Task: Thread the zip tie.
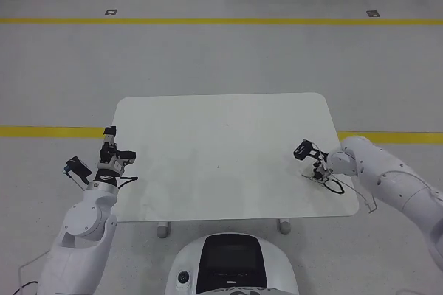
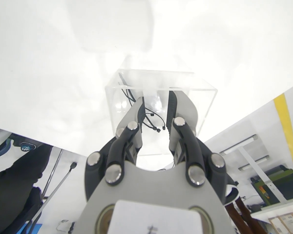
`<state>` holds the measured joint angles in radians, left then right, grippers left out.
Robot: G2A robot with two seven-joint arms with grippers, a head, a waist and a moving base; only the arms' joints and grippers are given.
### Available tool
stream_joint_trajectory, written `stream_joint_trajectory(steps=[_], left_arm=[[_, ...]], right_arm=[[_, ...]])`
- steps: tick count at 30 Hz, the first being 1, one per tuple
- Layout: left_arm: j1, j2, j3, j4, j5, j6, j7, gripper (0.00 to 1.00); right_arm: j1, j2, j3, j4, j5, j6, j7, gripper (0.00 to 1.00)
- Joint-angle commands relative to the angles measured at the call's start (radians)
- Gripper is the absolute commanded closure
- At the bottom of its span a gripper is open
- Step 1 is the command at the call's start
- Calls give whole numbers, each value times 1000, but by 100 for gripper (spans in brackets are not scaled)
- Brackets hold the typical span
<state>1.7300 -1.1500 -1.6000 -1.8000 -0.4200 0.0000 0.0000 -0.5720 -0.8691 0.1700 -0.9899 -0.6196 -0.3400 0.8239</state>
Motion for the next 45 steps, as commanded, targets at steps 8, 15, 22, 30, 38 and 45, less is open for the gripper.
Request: stream_joint_trajectory(steps=[8, 15, 22, 30, 38, 45], left_arm=[[0, 0, 0, 0, 0, 0, 0, 0], [0, 0, 0, 0, 0, 0, 0, 0], [0, 0, 0, 0, 0, 0, 0, 0], [0, 0, 0, 0, 0, 0, 0, 0], [0, 0, 0, 0, 0, 0, 0, 0], [0, 0, 0, 0, 0, 0, 0, 0]], right_arm=[[8, 24, 0, -22, 13, 0, -1, 78], [3, 47, 0, -61, 12, 0, 17, 80], [0, 61, 0, -77, 14, 0, 2, 78], [-7, 79, 0, -110, 0, 0, 13, 76], [-17, 83, 0, -121, -14, 0, 5, 75], [-20, 71, 0, -112, -21, 0, 2, 73]])
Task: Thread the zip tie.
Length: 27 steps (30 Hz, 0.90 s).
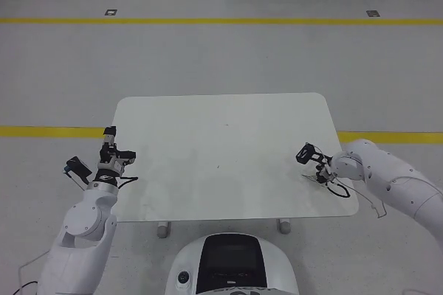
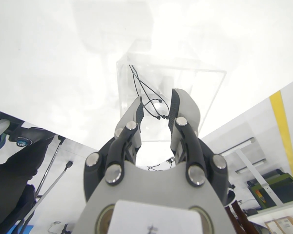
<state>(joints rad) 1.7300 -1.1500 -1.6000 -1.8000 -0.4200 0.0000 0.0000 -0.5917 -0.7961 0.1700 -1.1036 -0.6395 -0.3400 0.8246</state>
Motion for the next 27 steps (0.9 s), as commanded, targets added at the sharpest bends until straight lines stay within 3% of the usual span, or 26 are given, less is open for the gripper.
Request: stream_joint_trajectory(steps=[1, 27], left_arm=[[0, 0, 0, 0, 0, 0, 0, 0], [0, 0, 0, 0, 0, 0, 0, 0]], right_arm=[[0, -4, 0, 3, -3, 0, 1, 73], [0, -51, 0, 84, -27, 0, -24, 82]])
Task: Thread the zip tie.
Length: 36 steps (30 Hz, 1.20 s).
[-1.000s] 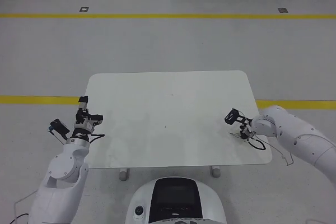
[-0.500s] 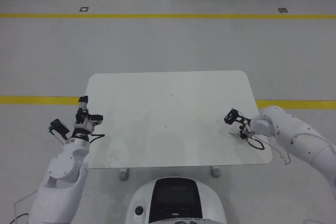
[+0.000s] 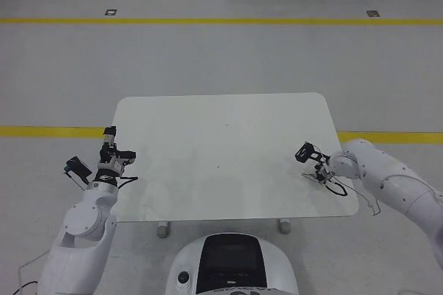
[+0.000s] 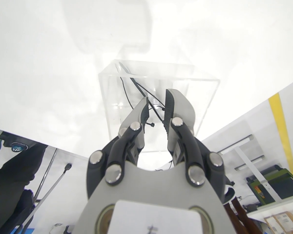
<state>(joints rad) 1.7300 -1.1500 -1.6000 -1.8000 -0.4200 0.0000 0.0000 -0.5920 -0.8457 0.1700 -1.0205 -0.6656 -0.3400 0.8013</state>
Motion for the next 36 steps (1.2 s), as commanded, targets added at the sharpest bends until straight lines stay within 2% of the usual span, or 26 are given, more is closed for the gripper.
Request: stream_joint_trajectory(steps=[1, 5, 8, 9, 11, 23, 24, 25, 27, 36], left_arm=[[0, 0, 0, 0, 0, 0, 0, 0], [0, 0, 0, 0, 0, 0, 0, 0], [0, 0, 0, 0, 0, 0, 0, 0], [0, 0, 0, 0, 0, 0, 0, 0], [0, 0, 0, 0, 0, 0, 0, 0], [0, 0, 0, 0, 0, 0, 0, 0], [0, 0, 0, 0, 0, 0, 0, 0], [0, 0, 0, 0, 0, 0, 0, 0], [0, 0, 0, 0, 0, 0, 0, 0], [0, 0, 0, 0, 0, 0, 0, 0]], right_arm=[[0, -2, 0, 2, -1, 0, -1, 82], [0, -6, 0, 6, 0, 0, -2, 82], [1, -7, 0, 9, 1, 0, -5, 87], [1, -8, 0, 10, 1, 0, -6, 94], [3, -7, 0, 10, 1, 0, -8, 100], [12, 16, 0, -16, -7, 0, -19, 100], [12, 18, 0, -18, -8, 0, -19, 85], [11, 19, 0, -20, -7, 0, -18, 76], [11, 21, 0, -22, -5, 0, -16, 70], [11, 29, 0, -41, 0, 0, -2, 67]])
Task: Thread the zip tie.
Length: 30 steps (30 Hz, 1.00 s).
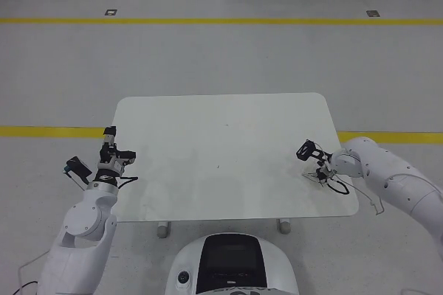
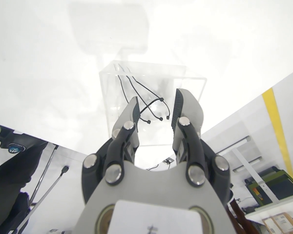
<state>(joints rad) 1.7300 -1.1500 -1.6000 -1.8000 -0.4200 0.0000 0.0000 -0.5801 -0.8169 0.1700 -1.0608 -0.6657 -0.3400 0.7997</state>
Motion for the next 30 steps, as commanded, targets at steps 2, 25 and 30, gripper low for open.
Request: stream_joint_trajectory(steps=[2, 25, 30], left_arm=[[0, 0, 0, 0, 0, 0, 0, 0], [0, 0, 0, 0, 0, 0, 0, 0], [0, 0, 0, 0, 0, 0, 0, 0]], right_arm=[[-2, -1, 0, 2, -1, 0, 7, 69], [3, -43, 0, 59, 27, 0, 45, 100], [13, -27, 0, 40, 29, 0, 34, 100]])
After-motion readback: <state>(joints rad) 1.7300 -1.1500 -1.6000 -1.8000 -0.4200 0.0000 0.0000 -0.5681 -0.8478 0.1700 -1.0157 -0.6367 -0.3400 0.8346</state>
